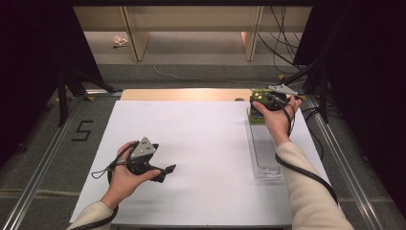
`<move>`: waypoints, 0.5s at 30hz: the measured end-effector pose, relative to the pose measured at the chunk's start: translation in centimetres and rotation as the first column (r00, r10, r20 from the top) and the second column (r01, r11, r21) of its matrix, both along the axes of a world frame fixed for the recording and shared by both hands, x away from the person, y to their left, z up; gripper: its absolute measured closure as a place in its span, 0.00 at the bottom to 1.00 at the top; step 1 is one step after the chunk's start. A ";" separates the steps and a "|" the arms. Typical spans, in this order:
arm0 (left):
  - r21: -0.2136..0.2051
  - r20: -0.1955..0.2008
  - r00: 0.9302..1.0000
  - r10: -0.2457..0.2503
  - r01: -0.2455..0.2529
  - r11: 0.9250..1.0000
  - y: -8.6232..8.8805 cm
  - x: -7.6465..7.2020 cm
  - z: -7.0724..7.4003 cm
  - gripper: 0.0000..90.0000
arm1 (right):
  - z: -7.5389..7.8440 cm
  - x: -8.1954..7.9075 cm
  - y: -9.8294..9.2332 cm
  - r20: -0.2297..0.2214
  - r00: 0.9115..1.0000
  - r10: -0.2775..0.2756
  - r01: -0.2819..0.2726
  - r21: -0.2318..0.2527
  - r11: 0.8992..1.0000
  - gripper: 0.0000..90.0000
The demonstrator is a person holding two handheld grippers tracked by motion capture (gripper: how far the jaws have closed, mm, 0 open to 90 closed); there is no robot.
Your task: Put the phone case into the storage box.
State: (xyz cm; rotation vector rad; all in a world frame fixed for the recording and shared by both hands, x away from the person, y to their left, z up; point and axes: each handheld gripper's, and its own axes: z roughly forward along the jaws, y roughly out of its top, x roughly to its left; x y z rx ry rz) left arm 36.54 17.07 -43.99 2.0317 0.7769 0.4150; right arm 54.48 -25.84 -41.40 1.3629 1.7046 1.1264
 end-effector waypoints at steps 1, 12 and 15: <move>0.000 0.000 1.000 0.000 0.000 1.000 0.0 0.0 0.0 0.03 | 0.0 -0.1 0.0 -0.002 1.000 -0.003 0.003 0.000 1.000 0.04; 0.001 0.002 1.000 0.001 -0.001 1.000 0.0 0.0 0.0 0.03 | 0.0 -1.2 -0.4 -0.022 1.000 0.008 -0.008 -0.005 1.000 0.04; 0.002 0.002 1.000 0.001 -0.001 1.000 0.0 0.0 0.1 0.03 | 0.1 -1.5 -0.5 -0.035 0.999 0.012 -0.012 0.000 1.000 0.04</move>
